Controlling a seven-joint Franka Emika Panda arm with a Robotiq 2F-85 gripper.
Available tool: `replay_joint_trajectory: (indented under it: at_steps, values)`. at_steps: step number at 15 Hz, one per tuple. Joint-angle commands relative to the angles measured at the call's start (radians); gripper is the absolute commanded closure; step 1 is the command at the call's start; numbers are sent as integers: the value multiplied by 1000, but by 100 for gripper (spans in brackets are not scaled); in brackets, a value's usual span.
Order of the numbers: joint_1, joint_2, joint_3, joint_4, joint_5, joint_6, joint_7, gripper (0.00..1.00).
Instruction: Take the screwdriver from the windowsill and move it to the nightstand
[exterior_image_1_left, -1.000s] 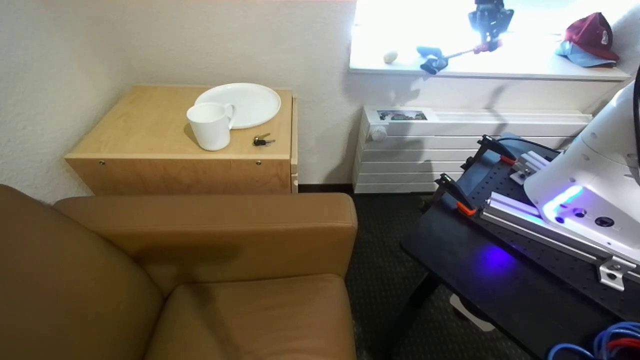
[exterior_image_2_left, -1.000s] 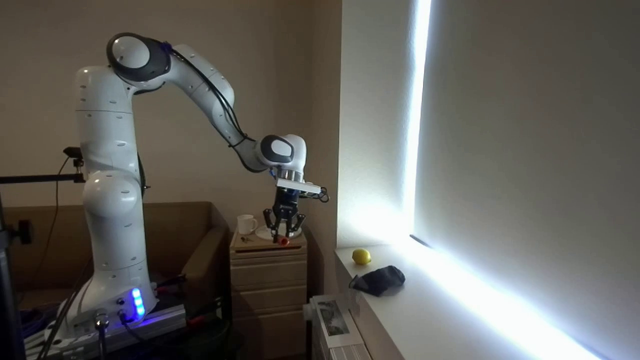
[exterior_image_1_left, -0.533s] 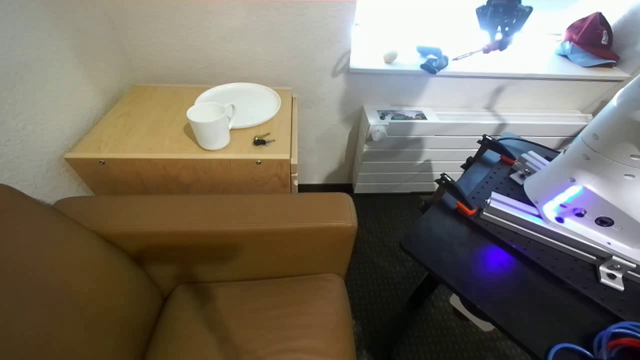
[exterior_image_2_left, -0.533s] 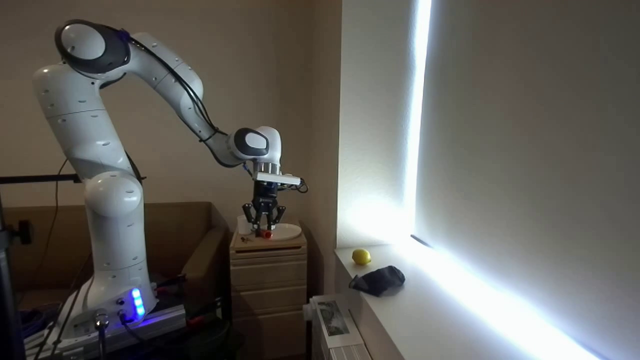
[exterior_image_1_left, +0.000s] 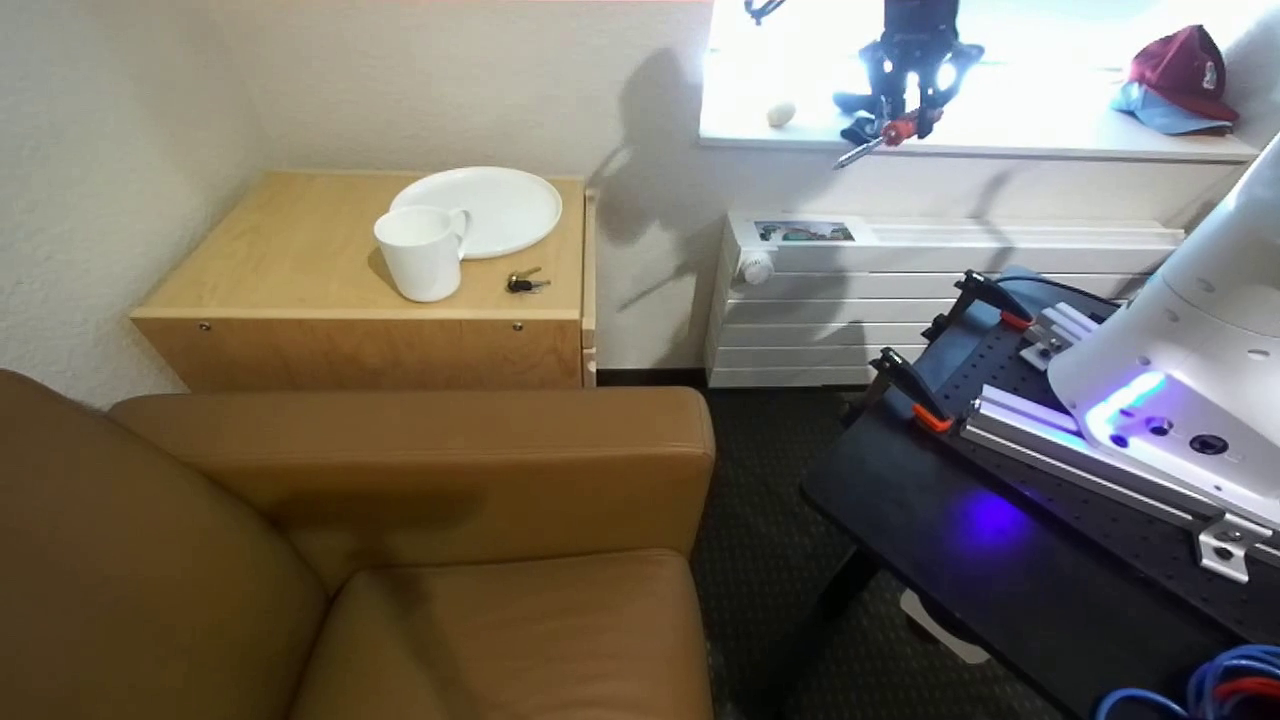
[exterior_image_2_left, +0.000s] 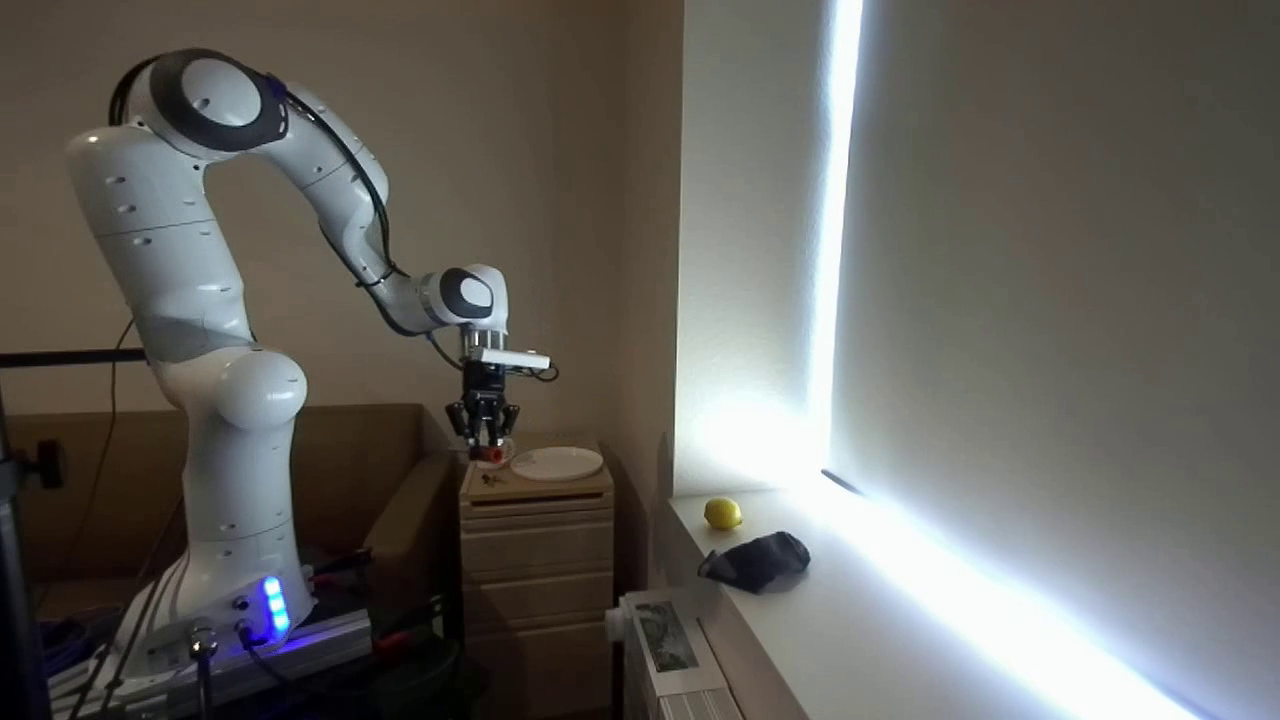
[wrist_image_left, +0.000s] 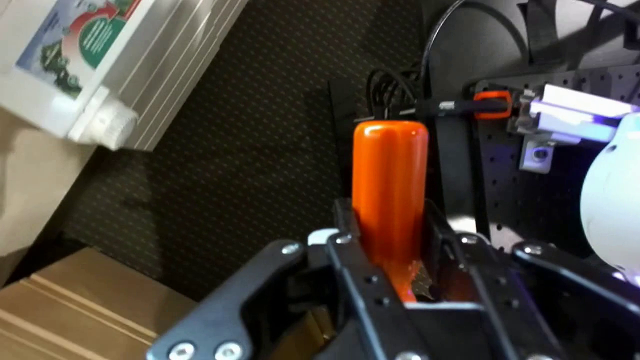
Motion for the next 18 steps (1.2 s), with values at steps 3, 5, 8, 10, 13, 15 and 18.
replay_joint_trajectory:
  at_steps: [3, 5, 8, 10, 13, 15, 18]
  values:
    - [168, 39, 158, 32, -17, 32, 76, 92]
    - [176, 17, 152, 16, 0, 14, 75, 67]
    - [199, 21, 168, 27, 1, 23, 83, 92]
    - [182, 37, 183, 8, -77, 69, 169, 92]
    - [196, 144, 190, 48, -61, 200, 309, 92]
    - [208, 221, 196, 95, -2, 280, 348, 92]
    - [208, 346, 218, 179, 8, 368, 406, 92]
